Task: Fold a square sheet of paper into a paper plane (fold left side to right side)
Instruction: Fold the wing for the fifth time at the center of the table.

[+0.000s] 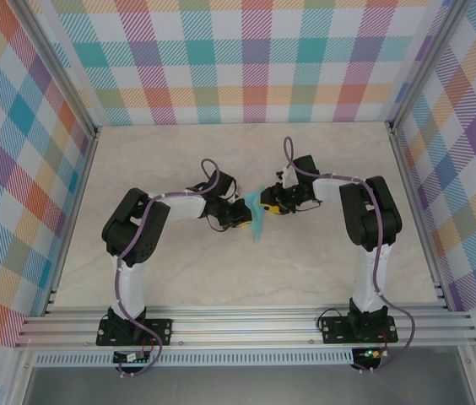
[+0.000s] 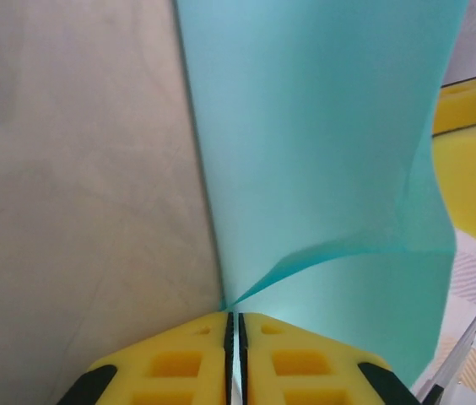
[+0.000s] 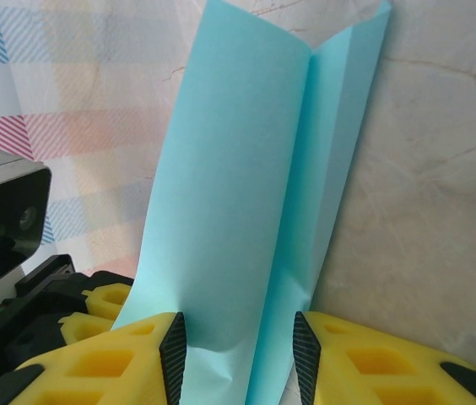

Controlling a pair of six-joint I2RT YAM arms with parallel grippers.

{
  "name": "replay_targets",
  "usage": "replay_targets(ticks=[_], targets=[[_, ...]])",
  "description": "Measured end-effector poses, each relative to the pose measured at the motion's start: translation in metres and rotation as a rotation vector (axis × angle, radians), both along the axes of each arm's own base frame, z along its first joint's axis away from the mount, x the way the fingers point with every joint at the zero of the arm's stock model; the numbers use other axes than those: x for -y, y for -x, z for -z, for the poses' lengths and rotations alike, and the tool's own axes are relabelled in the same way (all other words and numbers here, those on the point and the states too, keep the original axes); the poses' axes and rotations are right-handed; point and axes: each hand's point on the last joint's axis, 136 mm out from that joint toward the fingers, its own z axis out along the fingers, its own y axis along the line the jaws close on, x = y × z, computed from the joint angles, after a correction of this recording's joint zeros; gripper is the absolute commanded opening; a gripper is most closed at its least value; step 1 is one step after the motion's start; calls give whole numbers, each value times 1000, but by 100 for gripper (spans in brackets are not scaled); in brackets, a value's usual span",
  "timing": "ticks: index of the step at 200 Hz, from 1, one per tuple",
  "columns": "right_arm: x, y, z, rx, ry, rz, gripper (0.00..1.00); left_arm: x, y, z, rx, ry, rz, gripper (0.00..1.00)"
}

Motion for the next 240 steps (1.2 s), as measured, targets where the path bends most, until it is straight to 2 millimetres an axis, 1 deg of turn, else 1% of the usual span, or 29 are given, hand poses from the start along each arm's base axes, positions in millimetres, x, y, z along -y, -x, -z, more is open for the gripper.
replay_targets(ticks=[20, 41, 54, 80, 108, 122, 138, 165, 200, 217, 240], targets=[[0, 0, 0, 1, 0, -2, 40, -7, -2, -9, 15, -9, -8, 20], [0, 0, 0, 1, 0, -2, 40, -15, -9, -27, 48, 4, -23, 27], [0, 0, 0, 1, 0, -2, 40, -17, -14, -36, 65, 18, -31, 28], [0, 0, 0, 1, 0, -2, 40, -15, -22, -46, 76, 42, -43, 28], [0, 0, 0, 1, 0, -2, 40, -6, -33, -54, 83, 71, -45, 30], [0, 0, 0, 1, 0, -2, 40, -1, -40, -52, 81, 80, -46, 31], [0, 0, 0, 1, 0, -2, 40, 2, -43, -45, 66, 86, -46, 31], [0, 0, 0, 1, 0, -2, 40, 6, -44, -32, 31, 91, -46, 32], [0, 0, 0, 1, 0, -3, 40, 11, -46, -28, 7, 113, -49, 31], [0, 0, 0, 1, 0, -3, 40, 14, -50, -29, 8, 127, -52, 25], [-1, 1, 0, 2, 1, -3, 40, 15, -50, -26, -4, 135, -54, 11]])
